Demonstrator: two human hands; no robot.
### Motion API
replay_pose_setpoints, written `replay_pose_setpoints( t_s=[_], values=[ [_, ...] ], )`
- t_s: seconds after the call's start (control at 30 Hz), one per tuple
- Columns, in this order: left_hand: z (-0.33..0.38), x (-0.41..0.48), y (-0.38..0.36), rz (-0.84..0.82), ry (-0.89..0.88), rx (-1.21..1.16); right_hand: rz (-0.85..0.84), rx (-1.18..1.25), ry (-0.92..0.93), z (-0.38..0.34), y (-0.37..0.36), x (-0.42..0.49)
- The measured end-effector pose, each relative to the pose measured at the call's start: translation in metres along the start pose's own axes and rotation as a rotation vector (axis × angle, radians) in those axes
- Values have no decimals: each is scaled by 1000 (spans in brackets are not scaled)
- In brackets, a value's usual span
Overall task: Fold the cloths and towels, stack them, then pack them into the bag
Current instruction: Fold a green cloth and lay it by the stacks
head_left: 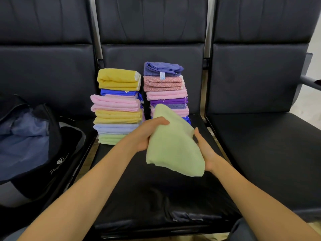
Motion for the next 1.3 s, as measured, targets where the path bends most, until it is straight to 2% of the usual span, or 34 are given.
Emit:
replay_pose_setpoints(
  t_s=[0.1, 0.2, 0.3, 0.53, 0.6, 0.77, 0.9, 1.07, 1.2, 1.3],
  values=[
    [-5, -7, 22, 87, -11, -20, -73, -71, 75, -6, -10, -1],
    [-22, -11, 50, 175, -42, -1, 30, -165, 174, -11, -7, 2],
    [-40, -17, 70, 243, -68, 28, 25, -243, 174, -9, -13, 4],
    [-54, -28, 79, 51, -20, 174, -35, -473, 111, 0, -29, 6],
    [-56, -28, 82, 41, -9, 295, -50, -574, 122, 0, -31, 5],
    [-63, -24, 79, 113, -16, 630, 59, -1024, 77, 5, -38, 8],
    [-65, -22, 72, 198, -49, 811, 190, -1320, 138, 9, -40, 12],
    [-62, -23, 70, 372, -197, 994, 259, -1440, 305, 10, -40, 18],
    [-63, -21, 78, 456, -243, 1091, 335, -1605, 359, 7, -44, 20],
    [-63, -19, 86, 452, -250, 1028, 348, -1643, 391, 3, -44, 20]
  ],
)
Point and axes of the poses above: each hand's wrist, its own x-axis towards the middle knuckle, its own y-axis out of the back of the hand, z = x × y, the point moved 2 cm from there along x, towards the middle knuckle, and after that the axes turned 6 degrees about -z, right-handed, at the moved point
